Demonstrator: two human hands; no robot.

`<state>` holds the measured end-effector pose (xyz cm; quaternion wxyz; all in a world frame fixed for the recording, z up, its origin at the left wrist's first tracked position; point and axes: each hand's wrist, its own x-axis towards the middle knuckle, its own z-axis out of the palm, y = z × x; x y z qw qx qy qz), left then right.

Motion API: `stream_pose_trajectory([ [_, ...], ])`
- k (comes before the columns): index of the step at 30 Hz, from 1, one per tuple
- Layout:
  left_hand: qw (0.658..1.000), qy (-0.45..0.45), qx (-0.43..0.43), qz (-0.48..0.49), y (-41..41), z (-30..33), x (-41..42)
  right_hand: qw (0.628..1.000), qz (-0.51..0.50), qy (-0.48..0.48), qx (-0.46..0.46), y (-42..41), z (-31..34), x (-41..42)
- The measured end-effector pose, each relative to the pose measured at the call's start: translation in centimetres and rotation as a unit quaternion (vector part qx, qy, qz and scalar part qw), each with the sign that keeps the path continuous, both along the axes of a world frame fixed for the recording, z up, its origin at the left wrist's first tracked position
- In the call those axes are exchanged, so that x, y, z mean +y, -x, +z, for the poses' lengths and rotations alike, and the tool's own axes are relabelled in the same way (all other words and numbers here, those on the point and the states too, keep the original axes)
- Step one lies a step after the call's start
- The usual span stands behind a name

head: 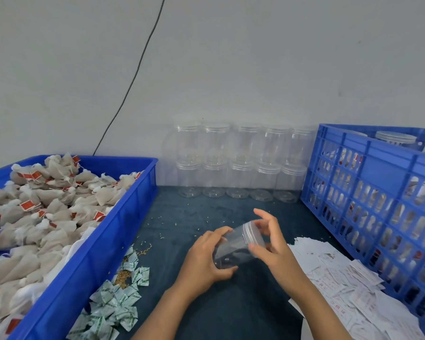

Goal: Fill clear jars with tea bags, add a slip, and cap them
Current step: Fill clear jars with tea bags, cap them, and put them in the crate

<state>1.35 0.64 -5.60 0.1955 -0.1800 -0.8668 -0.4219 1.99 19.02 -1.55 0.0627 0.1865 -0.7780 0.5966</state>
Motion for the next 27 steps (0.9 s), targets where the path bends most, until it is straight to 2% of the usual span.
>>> stream_pose_trajectory([
  [3, 1.000, -0.003, 0.001, 0.001, 0.1, -0.1, 0.0, 0.999, 0.012, 0.019, 0.026, -0.4, 0.0, -0.2],
  [8, 1.000, -0.008, 0.001, 0.000, 0.1, -0.3, -0.1, 0.998, -0.053, 0.012, -0.009, -0.2, -0.3, -0.8],
  [11, 0.999, -0.031, -0.014, -0.013, 0.2, -0.4, -0.1, 0.999, -0.037, 0.019, 0.010, -0.4, -0.3, -0.5],
  [19, 0.991, -0.073, -0.092, -0.059, 0.2, 0.3, -1.8, 0.995, 0.031, -0.068, 0.062, -0.9, 0.9, 0.6],
  [22, 0.983, -0.148, -0.105, -0.019, 0.2, 0.7, -3.3, 0.992, 0.017, -0.087, 0.088, -0.7, 1.1, 1.2],
  [25, 0.964, -0.248, -0.096, 0.016, -0.1, 1.5, -3.3, 0.992, -0.045, -0.058, 0.103, -0.3, 0.6, 0.7],
  [27, 0.955, -0.280, -0.094, 0.018, -0.2, 2.0, -2.6, 0.993, -0.067, -0.036, 0.088, -0.1, -0.1, 0.0],
])
